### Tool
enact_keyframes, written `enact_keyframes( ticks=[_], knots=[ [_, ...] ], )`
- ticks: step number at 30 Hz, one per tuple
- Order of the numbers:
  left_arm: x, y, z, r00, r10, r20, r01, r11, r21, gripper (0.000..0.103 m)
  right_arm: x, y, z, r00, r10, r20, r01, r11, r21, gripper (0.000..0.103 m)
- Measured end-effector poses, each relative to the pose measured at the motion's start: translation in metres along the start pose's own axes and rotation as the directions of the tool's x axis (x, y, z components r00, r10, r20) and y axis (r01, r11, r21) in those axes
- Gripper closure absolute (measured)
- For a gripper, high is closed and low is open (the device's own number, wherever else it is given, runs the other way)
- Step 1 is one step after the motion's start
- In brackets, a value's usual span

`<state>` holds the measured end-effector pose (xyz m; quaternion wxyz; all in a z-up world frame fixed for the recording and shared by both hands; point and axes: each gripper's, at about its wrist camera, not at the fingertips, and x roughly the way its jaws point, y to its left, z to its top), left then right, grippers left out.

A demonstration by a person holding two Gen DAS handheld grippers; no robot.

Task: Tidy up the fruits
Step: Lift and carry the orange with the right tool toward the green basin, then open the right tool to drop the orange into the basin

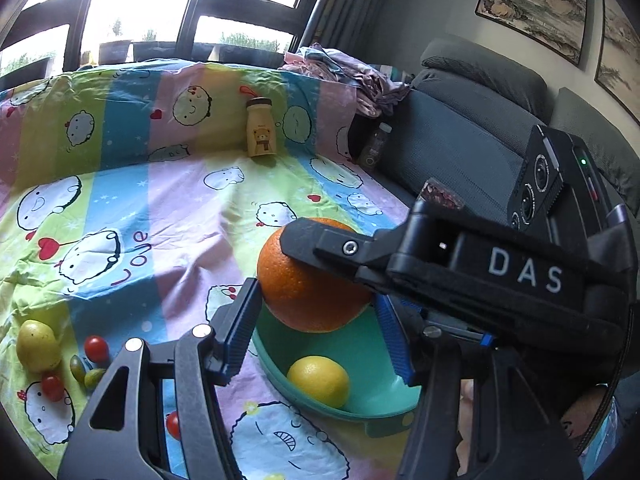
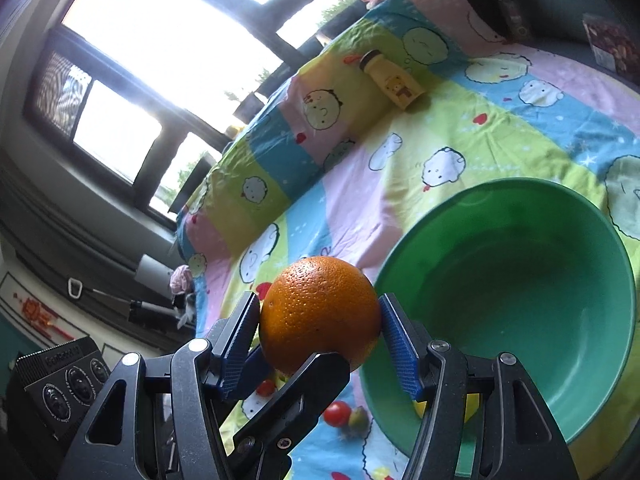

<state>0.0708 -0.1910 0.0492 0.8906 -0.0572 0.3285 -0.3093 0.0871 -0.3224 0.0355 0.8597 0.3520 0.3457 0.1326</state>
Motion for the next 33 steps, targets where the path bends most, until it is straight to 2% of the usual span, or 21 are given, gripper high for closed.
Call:
enact_keyframes(
  ticks=[12, 33],
  knots=[
    [0.037, -0.008, -0.010, 0.992, -0.100, -0.082, 0.098, 0.995, -0.022, 0.046, -0.005, -0.036, -0.002, 0.994, -0.108, 0.007, 0.107, 0.990, 0.091, 0.039],
    [0.065, -0.007, -0.018, 0.977, -0.138, -0.164, 0.129, 0.989, -0.066, 0.046, 0.001, -0.064, -0.004, 0.984, -0.172, -0.042, 0.176, 0.970, 0.166, 0.039]
  ],
)
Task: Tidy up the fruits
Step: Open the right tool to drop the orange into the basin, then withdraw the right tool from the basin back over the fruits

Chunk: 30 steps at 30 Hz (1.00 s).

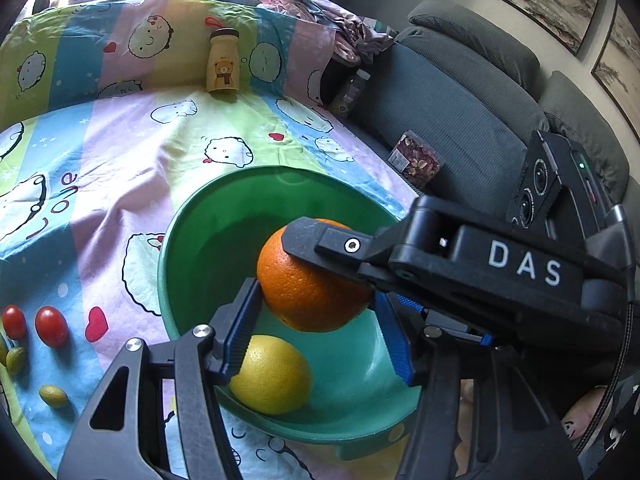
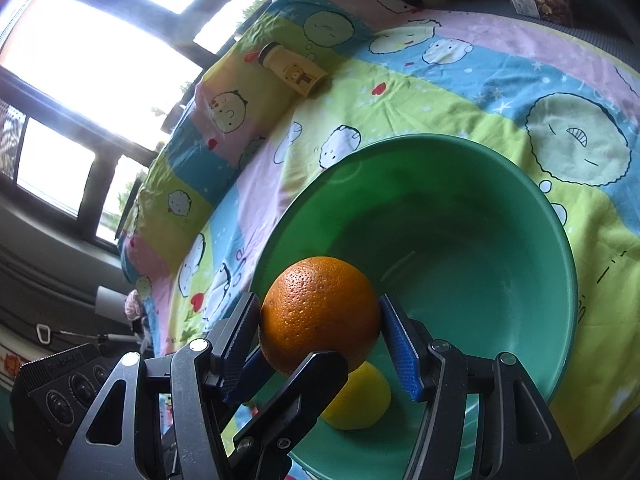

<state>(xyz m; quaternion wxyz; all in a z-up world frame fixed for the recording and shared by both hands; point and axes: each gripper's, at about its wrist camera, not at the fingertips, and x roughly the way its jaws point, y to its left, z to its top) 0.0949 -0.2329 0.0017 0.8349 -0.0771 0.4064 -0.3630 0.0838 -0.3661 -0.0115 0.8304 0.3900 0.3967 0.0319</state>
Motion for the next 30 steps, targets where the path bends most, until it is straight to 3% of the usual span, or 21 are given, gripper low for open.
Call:
enact_keyframes(
  ticks=[16, 21, 26, 30],
  knots=[
    [0.003, 0.001, -0.003, 1.000, 0.001, -0.015, -0.002, 1.000, -0.014, 0.046, 0.003, -0.003, 0.001, 0.999, -0.042, 0.001, 0.042, 0.999, 0.013, 0.039],
    [-0.003, -0.004, -0.005, 0.999, 0.038, 0.016, -0.038, 0.999, 0.022, 0.047, 0.003, -0.001, 0.000, 0.994, -0.106, 0.025, 0.106, 0.994, 0.001, 0.039],
    [-0.021, 0.003, -0.003, 0.998, 0.041, 0.043, -0.040, 0.999, -0.007, 0.038, -0.005, 0.007, -0.001, 0.992, -0.111, 0.067, 0.113, 0.993, -0.032, 0.039],
    [-0.042, 0.011, -0.002, 0.992, 0.104, 0.074, -0.102, 0.994, -0.036, 0.030, -0.009, 0.013, -0.001, 0.987, -0.125, 0.101, 0.131, 0.990, -0.054, 0.035]
  ],
)
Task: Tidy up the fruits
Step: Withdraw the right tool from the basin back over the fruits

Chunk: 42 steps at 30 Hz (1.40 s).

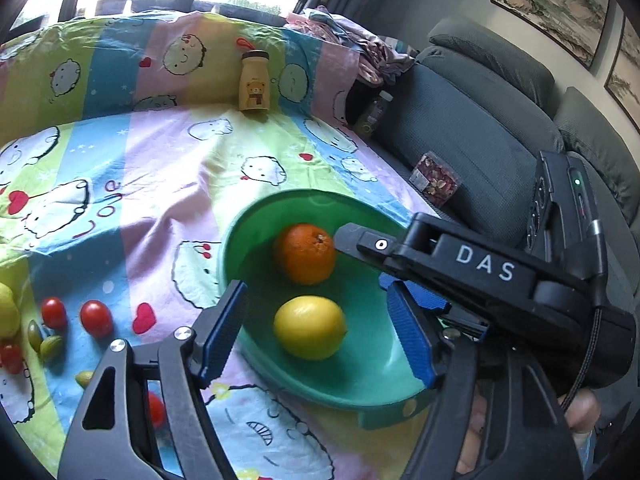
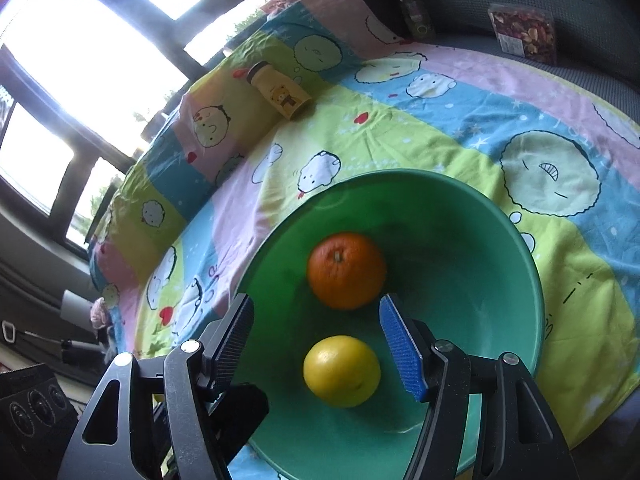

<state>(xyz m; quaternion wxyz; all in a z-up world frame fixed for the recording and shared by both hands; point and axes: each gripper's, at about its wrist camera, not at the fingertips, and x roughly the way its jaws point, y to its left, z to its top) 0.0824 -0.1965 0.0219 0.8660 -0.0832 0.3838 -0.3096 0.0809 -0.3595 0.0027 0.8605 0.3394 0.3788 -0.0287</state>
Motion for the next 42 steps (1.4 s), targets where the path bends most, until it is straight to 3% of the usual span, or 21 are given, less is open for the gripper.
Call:
enact_keyframes(
  ticks=[6, 10, 13, 17, 23, 30, 35, 38, 42],
  knots=[
    [-0.039, 0.024, -0.004, 0.985, 0.156, 0.070, -0.153, 0.987, -0.044, 0.024, -0.006, 0.013, -0.002, 0.999, 0.020, 0.037, -0.018, 0.999, -0.040, 0.033],
    [-0.061, 0.048, -0.008, 0.955, 0.281, 0.093, -0.273, 0.958, -0.090, 0.019, -0.007, 0.026, -0.005, 0.998, 0.042, 0.053, -0.039, 0.997, -0.073, 0.032],
    [-0.076, 0.067, -0.009, 0.918, 0.382, 0.105, -0.367, 0.920, -0.135, 0.019, -0.008, 0.038, -0.009, 0.996, 0.061, 0.068, -0.054, 0.993, -0.108, 0.021],
    [-0.094, 0.094, -0.015, 0.899, 0.426, 0.100, -0.399, 0.892, -0.211, 0.017, -0.007, 0.057, -0.014, 0.994, 0.077, 0.071, -0.064, 0.983, -0.171, 0.019],
    [-0.117, 0.126, -0.030, 0.853, 0.515, 0.082, -0.472, 0.829, -0.298, 0.017, 0.001, 0.083, -0.026, 0.995, 0.085, 0.056, -0.068, 0.965, -0.252, 0.019],
    [-0.138, 0.162, -0.044, 0.800, 0.598, 0.052, -0.528, 0.742, -0.414, 0.017, 0.014, 0.112, -0.042, 0.994, 0.108, 0.015, -0.097, 0.938, -0.334, 0.019],
    [-0.144, 0.172, -0.046, 0.807, 0.587, 0.061, -0.504, 0.739, -0.446, 0.017, 0.019, 0.127, -0.053, 0.992, 0.125, 0.002, -0.115, 0.920, -0.375, 0.019],
    [-0.143, 0.175, -0.047, 0.799, 0.599, 0.054, -0.517, 0.730, -0.448, 0.017, 0.021, 0.133, -0.059, 0.992, 0.126, -0.005, -0.118, 0.913, -0.390, 0.019],
    [-0.143, 0.179, -0.048, 0.817, 0.573, 0.062, -0.485, 0.742, -0.464, 0.017, 0.026, 0.138, -0.064, 0.992, 0.121, -0.018, -0.118, 0.907, -0.404, 0.019]
  ],
)
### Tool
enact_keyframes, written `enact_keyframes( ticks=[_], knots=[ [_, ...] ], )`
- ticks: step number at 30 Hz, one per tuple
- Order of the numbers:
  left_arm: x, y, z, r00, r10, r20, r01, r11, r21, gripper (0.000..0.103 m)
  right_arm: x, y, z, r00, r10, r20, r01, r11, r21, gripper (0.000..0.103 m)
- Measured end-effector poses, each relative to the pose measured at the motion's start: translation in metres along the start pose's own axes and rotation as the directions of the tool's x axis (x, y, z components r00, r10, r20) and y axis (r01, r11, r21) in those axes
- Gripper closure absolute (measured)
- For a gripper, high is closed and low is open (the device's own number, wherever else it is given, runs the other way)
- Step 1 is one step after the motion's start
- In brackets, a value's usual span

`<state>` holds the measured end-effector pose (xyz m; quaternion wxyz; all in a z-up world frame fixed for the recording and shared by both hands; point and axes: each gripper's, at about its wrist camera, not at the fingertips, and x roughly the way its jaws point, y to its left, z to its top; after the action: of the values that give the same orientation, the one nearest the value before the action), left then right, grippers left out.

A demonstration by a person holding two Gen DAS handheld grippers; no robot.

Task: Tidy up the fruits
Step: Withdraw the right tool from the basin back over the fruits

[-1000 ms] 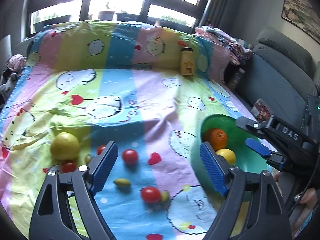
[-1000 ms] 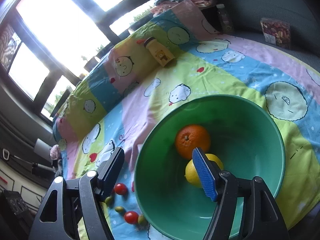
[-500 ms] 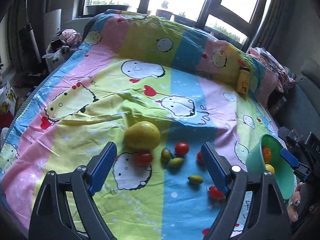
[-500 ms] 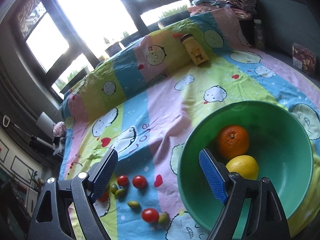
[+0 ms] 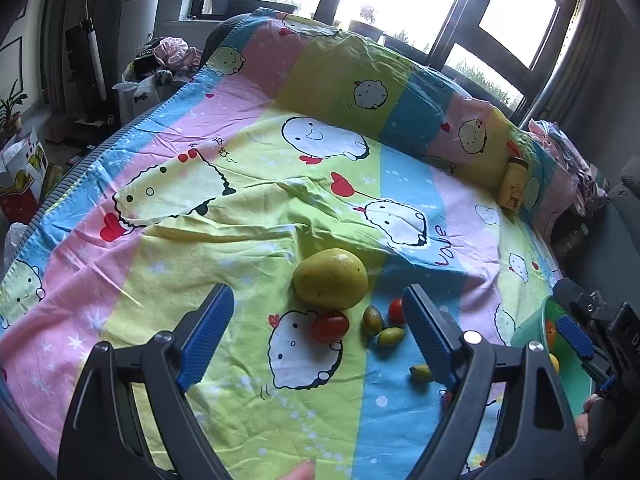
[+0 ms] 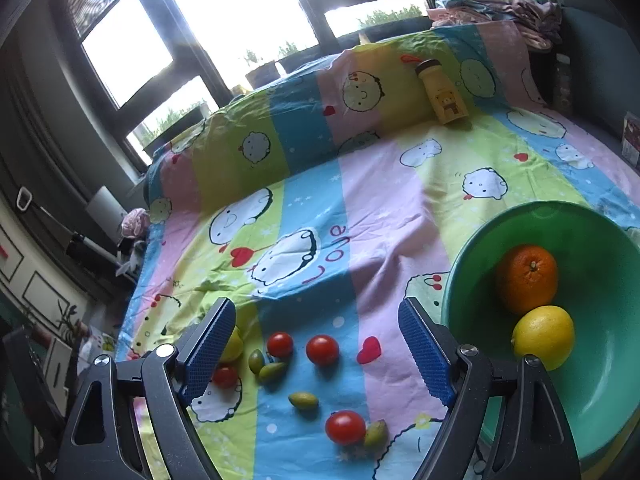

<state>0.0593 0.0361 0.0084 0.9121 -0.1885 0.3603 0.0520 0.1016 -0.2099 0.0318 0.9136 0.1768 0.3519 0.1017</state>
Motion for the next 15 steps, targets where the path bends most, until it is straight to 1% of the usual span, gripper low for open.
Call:
enact_keyframes(
  ticks=[5, 9, 15],
  knots=[
    [0.0001, 0.0009, 0.0008, 1.000, -0.008, 0.008, 0.008, 1.000, -0.004, 0.017, 0.0036, 0.0033, -0.0009, 1.000, 0.005, -0.006, -0.005, 1.000, -0.003, 0.019],
    [0.0034, 0.0032, 0.0011, 1.000, -0.013, -0.005, 0.013, 1.000, -0.008, 0.017, 0.0047, 0.0044, -0.0014, 1.000, 0.005, -0.006, -0.005, 1.000, -0.004, 0.019],
    [0.0054, 0.0068, 0.0013, 1.000, -0.011, -0.003, 0.011, 1.000, -0.018, 0.017, 0.0076, 0.0075, -0.0029, 1.000, 0.007, -0.010, -0.007, 1.000, -0.005, 0.019]
  ],
)
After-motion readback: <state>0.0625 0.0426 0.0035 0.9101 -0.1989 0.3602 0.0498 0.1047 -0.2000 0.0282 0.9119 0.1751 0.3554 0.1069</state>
